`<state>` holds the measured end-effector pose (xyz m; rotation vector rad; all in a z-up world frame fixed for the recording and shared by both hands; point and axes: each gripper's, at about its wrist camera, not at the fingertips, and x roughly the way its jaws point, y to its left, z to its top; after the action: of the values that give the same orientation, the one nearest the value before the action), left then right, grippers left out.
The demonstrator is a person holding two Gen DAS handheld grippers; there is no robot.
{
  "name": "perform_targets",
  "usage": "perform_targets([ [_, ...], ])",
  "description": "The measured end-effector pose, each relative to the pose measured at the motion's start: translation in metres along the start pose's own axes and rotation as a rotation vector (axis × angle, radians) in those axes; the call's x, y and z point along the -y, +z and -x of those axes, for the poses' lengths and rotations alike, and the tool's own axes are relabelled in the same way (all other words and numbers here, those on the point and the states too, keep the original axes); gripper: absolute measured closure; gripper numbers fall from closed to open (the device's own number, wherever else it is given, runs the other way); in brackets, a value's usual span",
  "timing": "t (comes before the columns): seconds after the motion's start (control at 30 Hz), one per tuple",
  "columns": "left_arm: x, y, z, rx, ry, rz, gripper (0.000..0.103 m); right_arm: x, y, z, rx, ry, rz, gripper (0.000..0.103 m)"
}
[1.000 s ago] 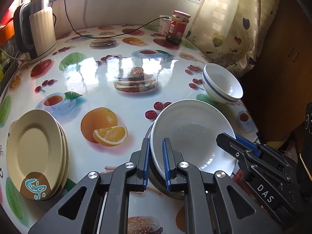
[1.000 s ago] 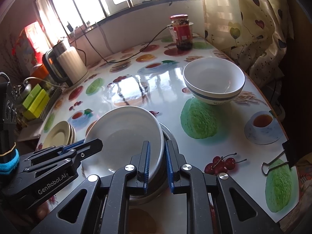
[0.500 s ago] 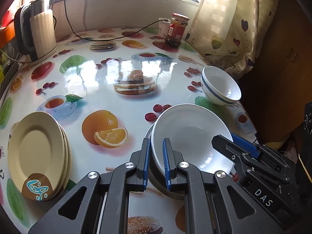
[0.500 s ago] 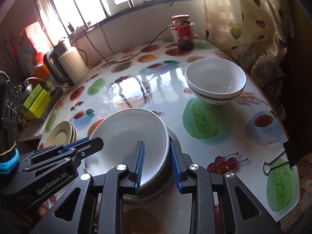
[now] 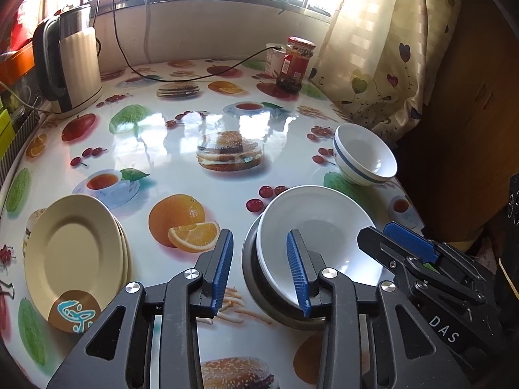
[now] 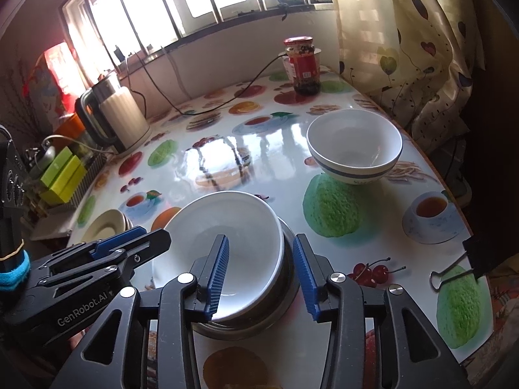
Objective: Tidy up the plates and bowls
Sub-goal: 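Move both tools to the blue-striped white bowl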
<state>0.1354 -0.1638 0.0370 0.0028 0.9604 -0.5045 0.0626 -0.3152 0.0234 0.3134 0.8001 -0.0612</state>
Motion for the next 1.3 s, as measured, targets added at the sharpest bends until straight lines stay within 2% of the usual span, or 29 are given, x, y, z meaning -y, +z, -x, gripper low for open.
perform_targets([
  [0.67,0.025,0.001,0.033,0.075,-0.029,-0.071,0.067,0.005,0.003,0.048,0.102,-0.055,-0.018,0.055],
  [0.97,0.043,0.013,0.029,0.098,-0.009,-0.121,0.067,0.015,0.009,0.061,0.137,-0.093,-0.024,0.054],
  [1.07,0.05,0.02,0.024,0.1,0.005,-0.146,0.067,0.024,0.014,0.058,0.142,-0.096,-0.04,0.054],
  [1.3,0.06,0.038,0.009,0.103,-0.013,-0.151,0.067,0.046,0.031,0.045,0.136,-0.102,-0.071,0.054],
])
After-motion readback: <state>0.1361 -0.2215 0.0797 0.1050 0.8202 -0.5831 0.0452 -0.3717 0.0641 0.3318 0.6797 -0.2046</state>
